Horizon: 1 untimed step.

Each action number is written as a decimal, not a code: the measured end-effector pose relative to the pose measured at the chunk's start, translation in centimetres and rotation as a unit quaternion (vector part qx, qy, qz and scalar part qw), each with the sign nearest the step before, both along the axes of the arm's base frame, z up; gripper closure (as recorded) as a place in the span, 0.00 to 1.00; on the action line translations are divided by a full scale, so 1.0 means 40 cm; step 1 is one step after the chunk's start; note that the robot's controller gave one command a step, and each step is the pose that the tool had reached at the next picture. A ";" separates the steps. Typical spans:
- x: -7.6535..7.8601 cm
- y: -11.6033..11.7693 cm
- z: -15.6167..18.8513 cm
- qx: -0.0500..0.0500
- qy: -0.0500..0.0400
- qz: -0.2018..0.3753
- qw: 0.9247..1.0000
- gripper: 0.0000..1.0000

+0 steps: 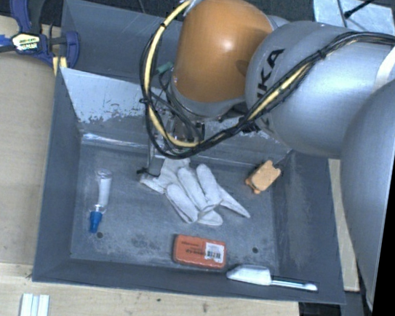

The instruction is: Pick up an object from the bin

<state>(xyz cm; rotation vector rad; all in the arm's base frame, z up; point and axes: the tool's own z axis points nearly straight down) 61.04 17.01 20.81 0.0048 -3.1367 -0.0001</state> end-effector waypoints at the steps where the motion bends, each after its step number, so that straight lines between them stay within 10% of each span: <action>1: 0.003 -0.002 0.013 0.001 -0.004 -0.001 1.000 0.00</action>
Offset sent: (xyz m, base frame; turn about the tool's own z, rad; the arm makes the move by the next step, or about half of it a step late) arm -0.0276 -0.0669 -0.0520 0.0180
